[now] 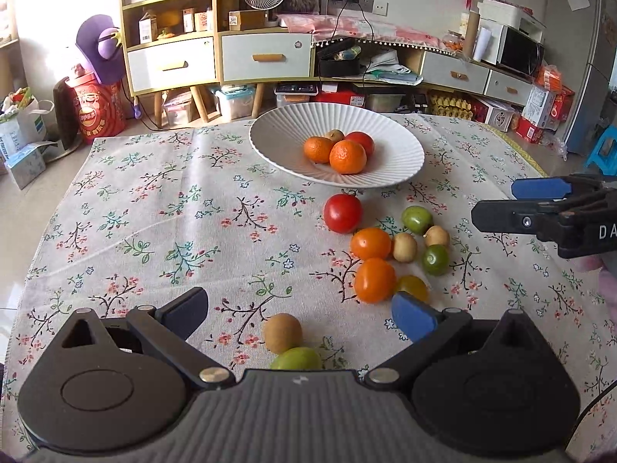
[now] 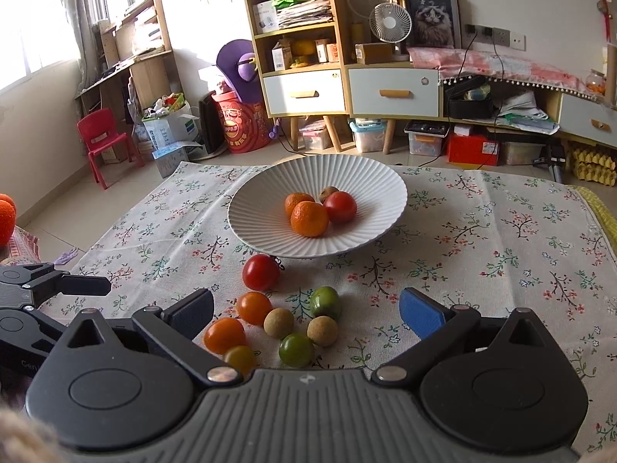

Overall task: Organize fruits
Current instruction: 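Withdraw both grippers from the bowl toward the remaining fruit, then close the left gripper on a green lime while the right gripper grasps a yellow tomato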

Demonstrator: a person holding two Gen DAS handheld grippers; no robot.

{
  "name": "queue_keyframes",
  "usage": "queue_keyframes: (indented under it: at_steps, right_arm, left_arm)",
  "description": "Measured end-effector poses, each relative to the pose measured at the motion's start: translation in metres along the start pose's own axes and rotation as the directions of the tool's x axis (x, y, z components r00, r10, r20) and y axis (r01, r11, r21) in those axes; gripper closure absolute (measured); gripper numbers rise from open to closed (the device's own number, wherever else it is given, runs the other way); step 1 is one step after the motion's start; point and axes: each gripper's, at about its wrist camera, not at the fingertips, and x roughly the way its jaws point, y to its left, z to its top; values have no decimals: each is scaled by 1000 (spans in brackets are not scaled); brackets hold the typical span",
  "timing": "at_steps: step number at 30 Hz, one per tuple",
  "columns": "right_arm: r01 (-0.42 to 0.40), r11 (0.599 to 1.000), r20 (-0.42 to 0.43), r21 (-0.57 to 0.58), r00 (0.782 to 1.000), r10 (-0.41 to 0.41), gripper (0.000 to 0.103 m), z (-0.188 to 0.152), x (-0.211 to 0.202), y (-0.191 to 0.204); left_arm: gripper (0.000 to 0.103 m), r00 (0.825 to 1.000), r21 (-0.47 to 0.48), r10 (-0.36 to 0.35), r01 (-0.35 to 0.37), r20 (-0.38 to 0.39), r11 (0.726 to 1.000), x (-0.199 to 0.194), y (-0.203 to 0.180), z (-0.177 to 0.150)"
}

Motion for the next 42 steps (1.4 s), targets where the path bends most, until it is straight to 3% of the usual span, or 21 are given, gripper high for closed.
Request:
queue_keyframes:
  at_steps: [8, 19, 25, 31, 39, 42]
  right_arm:
    - [-49, 998, -47, -34, 998, 47, 0, -20, 8, 13]
    - [-91, 988, -155, -126, 985, 71, 1, -50, 20, 35]
    - [-125, 979, -169, -164, 981, 97, 1, -60, 20, 43]
    - [-153, 973, -163, -171, 979, 125, 10, -61, 18, 47]
    - [-130, 976, -135, -174, 985, 107, 27, -58, 21, 47]
    - [-107, 976, -120, -187, 989, 85, 33, -58, 23, 47]
  left_arm:
    - [8, 999, 16, 29, -28, -29, 999, -5, 23, -15]
    - [9, 986, 26, 8, -4, -167, 1000, 10, 44, -30]
    - [24, 981, -17, -75, 73, -181, 997, 10, 44, -33]
    - [38, 979, -8, -124, 125, -164, 992, 10, 35, -32]
    - [50, 983, -12, -143, 142, -112, 990, 11, 28, -36]
    - [60, 983, -20, -159, 157, -91, 987, 11, 26, -36]
